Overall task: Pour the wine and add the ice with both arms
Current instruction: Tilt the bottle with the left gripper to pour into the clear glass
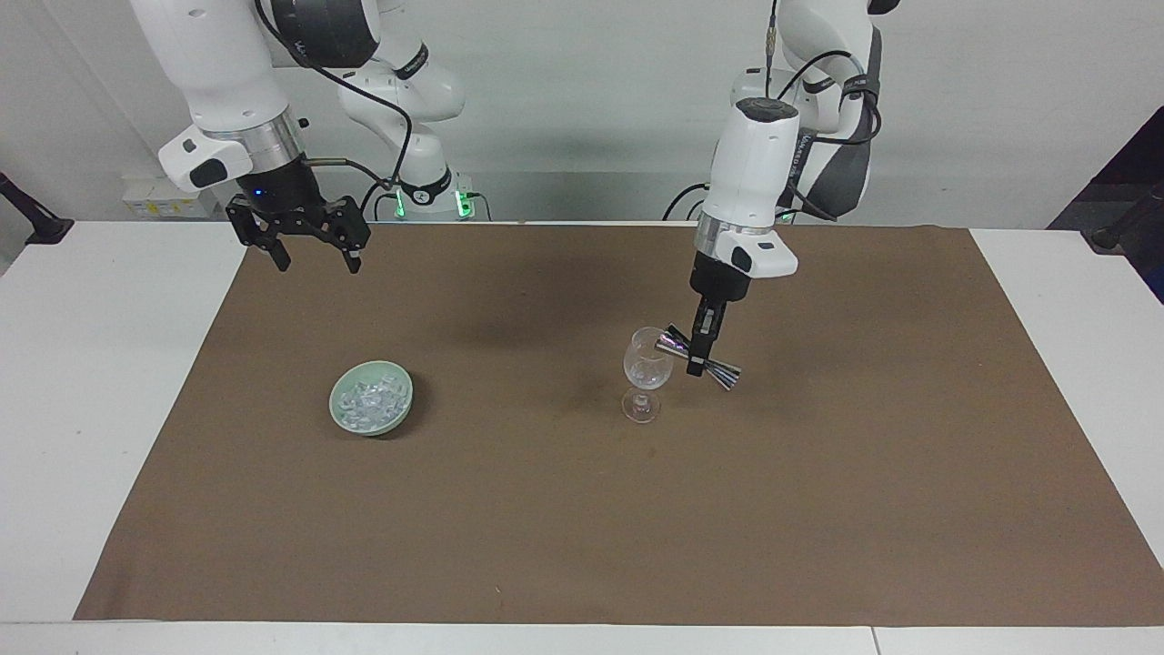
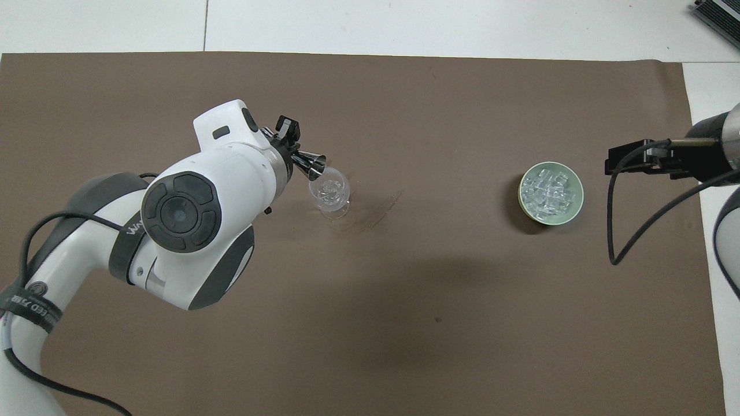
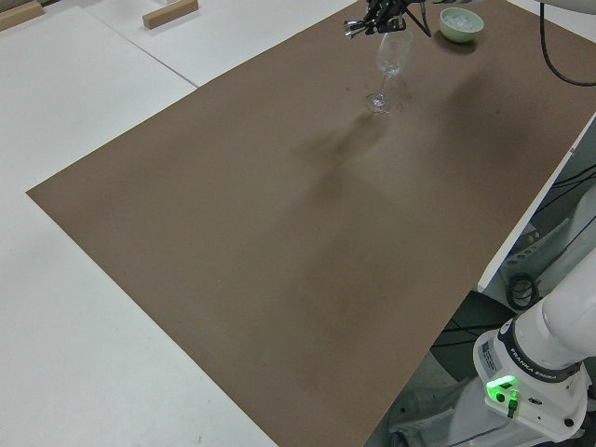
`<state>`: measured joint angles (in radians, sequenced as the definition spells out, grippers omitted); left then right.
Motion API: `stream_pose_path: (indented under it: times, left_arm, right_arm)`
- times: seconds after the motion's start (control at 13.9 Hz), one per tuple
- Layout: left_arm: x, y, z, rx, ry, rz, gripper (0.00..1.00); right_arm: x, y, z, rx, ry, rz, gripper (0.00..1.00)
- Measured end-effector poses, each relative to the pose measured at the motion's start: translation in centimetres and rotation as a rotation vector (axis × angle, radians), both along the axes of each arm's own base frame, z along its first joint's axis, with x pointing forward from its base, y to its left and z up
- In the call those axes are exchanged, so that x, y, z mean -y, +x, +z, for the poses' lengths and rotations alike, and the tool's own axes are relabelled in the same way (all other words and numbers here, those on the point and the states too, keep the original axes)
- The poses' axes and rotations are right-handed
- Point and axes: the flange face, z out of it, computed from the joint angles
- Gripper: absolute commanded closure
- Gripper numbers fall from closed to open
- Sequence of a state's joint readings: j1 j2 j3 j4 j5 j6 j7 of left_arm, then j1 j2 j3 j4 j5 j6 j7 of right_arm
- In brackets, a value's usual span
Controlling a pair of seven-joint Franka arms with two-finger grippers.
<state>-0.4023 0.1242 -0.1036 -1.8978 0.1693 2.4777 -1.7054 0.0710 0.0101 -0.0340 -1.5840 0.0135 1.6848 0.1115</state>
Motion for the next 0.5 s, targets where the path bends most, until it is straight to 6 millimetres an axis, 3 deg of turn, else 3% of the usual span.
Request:
stream_pose_path:
  times: [0.5]
  left_arm:
    - [0.51, -0.26, -0.03, 0.017, 0.05, -0.032, 1.0]
  right_arm:
    - [0.0, 0.0, 0.0, 0.0, 0.0, 0.0, 0.0]
